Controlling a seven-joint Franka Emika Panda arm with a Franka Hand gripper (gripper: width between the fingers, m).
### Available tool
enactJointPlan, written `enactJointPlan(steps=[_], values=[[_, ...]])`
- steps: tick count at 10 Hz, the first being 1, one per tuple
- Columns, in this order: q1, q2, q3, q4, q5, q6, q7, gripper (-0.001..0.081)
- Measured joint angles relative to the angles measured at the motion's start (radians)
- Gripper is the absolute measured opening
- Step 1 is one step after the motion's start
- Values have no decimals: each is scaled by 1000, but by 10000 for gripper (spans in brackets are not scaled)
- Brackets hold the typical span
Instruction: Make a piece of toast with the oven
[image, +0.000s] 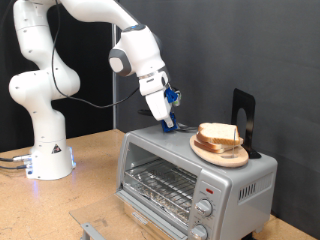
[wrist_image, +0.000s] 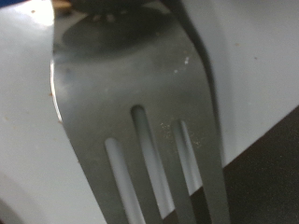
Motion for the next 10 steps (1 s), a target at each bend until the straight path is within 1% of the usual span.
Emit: enactJointPlan(steps=[2, 3, 4, 5, 6, 7, 9, 10], values=[[-7, 0, 0, 0, -6, -2, 11, 472], [-11, 0, 0, 0, -14, -5, 20, 651], [-15, 0, 0, 0, -19, -11, 25, 651], [-18, 0, -1, 0, -20, -16, 25, 776], [-17, -2, -5, 1, -19, -31, 16, 776], [-16, -10, -14, 3, -14, -67, -9, 799], [-12, -40, -37, 9, -3, -140, -93, 808], [-12, -52, -39, 8, -2, -153, -114, 809]])
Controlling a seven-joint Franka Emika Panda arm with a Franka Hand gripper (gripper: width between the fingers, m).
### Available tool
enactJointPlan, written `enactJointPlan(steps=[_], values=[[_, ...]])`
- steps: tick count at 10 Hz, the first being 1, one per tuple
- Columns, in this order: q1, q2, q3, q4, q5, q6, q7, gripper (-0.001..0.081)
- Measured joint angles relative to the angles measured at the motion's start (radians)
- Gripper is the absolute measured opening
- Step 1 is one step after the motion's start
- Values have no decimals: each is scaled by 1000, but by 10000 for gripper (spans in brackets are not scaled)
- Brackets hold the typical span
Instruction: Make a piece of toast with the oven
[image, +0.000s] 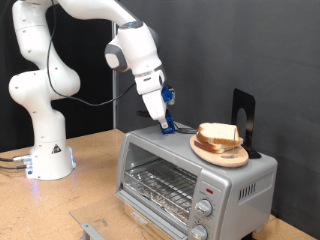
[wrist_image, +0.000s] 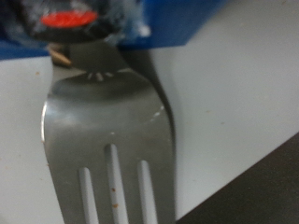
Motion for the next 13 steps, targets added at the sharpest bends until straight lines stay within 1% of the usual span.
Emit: enactJointPlan(steps=[5, 10, 13], values=[[-3, -7, 1, -11, -16, 0, -3, 809], [-5, 30, 12, -19, -20, 57, -3, 809], [-3, 35, 14, -18, -19, 62, -3, 809]])
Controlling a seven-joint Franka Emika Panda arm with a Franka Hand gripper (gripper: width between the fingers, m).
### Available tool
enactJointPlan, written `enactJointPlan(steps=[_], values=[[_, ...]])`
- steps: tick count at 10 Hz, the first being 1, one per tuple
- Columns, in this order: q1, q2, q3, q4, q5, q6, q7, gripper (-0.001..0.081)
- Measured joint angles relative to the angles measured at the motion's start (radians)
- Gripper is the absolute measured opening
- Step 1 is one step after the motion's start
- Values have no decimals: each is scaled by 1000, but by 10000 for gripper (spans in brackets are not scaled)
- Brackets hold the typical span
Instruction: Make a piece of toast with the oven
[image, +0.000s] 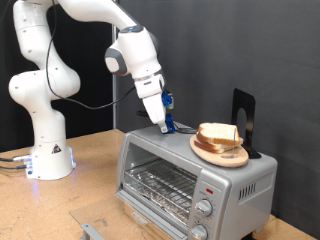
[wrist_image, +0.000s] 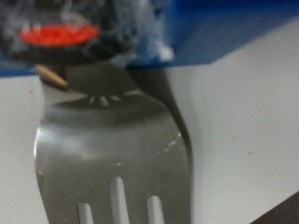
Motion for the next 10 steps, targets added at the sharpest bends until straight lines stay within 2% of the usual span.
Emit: enactJointPlan(steps=[1, 2, 3, 4, 5, 10], values=[[2, 0, 0, 0, 0, 0, 0, 809], [3, 0, 1, 1, 1, 0, 0, 707], [3, 0, 1, 2, 1, 0, 0, 707], [3, 1, 1, 3, 1, 0, 0, 523], [3, 2, 2, 3, 2, 0, 0, 410], [4, 3, 3, 4, 19, 1, 0, 410]])
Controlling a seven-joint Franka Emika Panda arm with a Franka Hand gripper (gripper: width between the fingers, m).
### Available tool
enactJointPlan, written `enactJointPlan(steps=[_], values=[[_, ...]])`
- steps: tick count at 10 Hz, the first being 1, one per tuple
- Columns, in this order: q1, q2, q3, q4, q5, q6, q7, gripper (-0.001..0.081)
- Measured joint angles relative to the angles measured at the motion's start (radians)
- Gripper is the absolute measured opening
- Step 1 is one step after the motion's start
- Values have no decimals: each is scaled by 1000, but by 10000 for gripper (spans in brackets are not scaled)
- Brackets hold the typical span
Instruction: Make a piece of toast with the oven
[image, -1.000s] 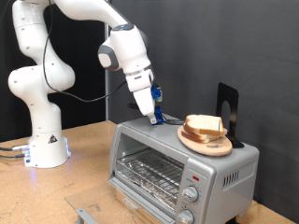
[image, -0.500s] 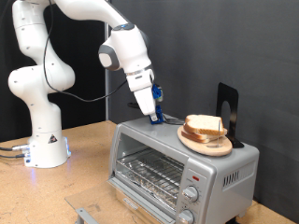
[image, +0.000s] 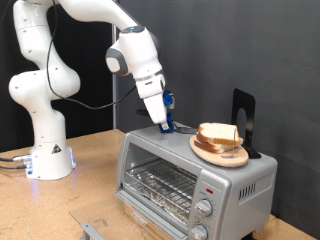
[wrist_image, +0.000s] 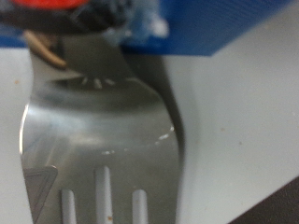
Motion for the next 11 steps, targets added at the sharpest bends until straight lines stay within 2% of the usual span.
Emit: enactJointPlan(steps=[3, 6, 7, 9, 11], values=[[4, -31, -3, 17, 72, -3, 0, 410], [3, -126, -22, 25, 80, -106, 1, 410], [3, -123, -21, 22, 79, -101, 1, 410], [4, -118, -23, 3, 174, 2, 8, 410], [0, -140, -51, -27, 229, 51, 0, 410]])
